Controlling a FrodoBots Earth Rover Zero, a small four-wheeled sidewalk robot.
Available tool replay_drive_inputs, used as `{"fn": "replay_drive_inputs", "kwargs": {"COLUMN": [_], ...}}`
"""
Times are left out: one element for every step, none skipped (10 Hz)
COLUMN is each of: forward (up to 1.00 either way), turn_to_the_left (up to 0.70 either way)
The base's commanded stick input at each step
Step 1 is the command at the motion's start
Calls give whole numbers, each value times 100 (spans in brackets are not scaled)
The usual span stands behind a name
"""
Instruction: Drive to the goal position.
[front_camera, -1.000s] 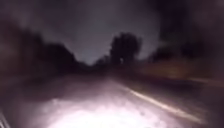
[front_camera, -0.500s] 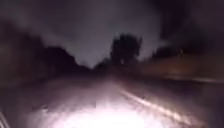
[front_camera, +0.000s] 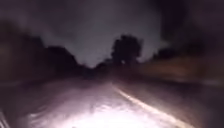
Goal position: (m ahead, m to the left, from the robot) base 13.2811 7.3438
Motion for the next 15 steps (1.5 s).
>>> {"fn": "replay_drive_inputs", "kwargs": {"forward": [70,70,70,70,70,70,70,70,70,70,70,70,70,70,70], "turn_to_the_left": [0,0,0,0,0,0,0,0,0,0,0,0,0,0,0]}}
